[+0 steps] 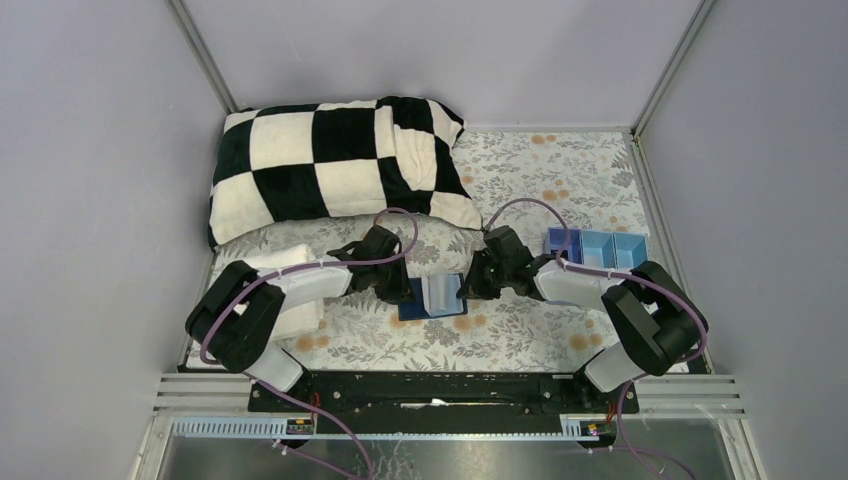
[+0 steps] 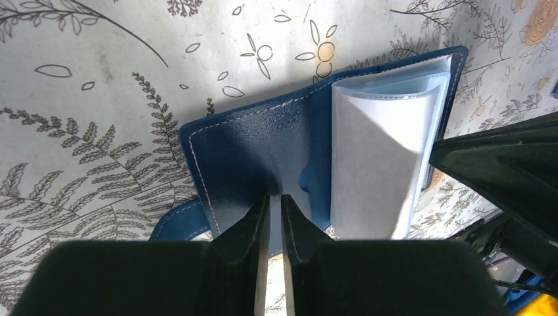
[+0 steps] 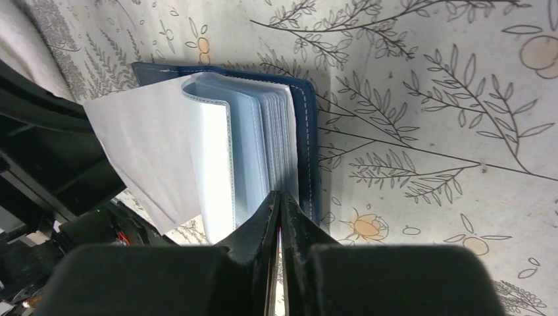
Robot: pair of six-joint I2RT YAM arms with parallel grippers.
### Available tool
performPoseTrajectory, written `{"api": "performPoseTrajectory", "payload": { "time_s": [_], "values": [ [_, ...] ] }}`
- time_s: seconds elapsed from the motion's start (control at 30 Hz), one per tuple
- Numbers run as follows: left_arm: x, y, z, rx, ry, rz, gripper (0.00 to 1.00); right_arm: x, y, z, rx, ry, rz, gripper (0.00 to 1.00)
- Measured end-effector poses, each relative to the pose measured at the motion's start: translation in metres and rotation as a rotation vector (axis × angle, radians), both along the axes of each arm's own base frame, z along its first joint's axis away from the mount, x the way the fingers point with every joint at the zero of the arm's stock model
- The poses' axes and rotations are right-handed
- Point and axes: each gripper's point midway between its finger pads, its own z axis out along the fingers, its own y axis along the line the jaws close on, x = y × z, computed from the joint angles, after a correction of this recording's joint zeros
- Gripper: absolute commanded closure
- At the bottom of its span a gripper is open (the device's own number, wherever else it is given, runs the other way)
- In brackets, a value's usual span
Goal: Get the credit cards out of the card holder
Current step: Open the card holder at the center of the board.
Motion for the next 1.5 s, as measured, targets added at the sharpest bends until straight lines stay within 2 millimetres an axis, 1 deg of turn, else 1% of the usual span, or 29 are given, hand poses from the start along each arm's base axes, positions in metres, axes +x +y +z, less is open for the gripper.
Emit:
{"api": "performPoseTrajectory", "payload": {
  "time_s": [0.33, 0.4, 0.53, 0.8, 1.0, 1.13, 1.27, 1.4, 1.5],
  "values": [
    [0.004, -0.008, -0.002, -0.032, -0.011, -0.023, 0.87, 0.004, 0.006, 0.009, 0.004, -0.018, 0.03, 0.9],
    [0.004, -0.009, -0.002, -0.037, -0.014, -0.029, 0.87, 0.006, 0.007, 0.011, 0.005, -0.026, 0.036, 0.88],
    [0.004, -0.01, -0.002, -0.039, -0.017, -0.038, 0.87, 0.006, 0.009, 0.014, -0.004, -0.032, 0.048, 0.81],
    [0.005, -0.011, -0.002, -0.046, -0.023, -0.051, 0.87, 0.009, 0.003, 0.018, -0.101, -0.05, 0.057, 0.74],
    [0.004, -0.011, -0.002, -0.046, -0.026, -0.059, 0.87, 0.012, 0.006, 0.026, -0.122, -0.07, 0.078, 0.73],
    [0.004, -0.011, -0.001, -0.046, -0.027, -0.06, 0.87, 0.009, 0.01, 0.025, -0.115, -0.065, 0.102, 0.73],
    [0.004, -0.012, -0.001, -0.046, -0.028, -0.064, 0.87, 0.006, 0.019, 0.026, -0.081, -0.059, 0.129, 0.72],
    [0.004, -0.012, -0.001, -0.046, -0.031, -0.07, 0.87, 0.006, 0.022, 0.023, -0.077, -0.058, 0.132, 0.63],
    [0.004, -0.012, 0.0, -0.042, -0.028, -0.077, 0.87, 0.006, 0.02, 0.018, -0.088, -0.051, 0.124, 0.6]
  ]
}}
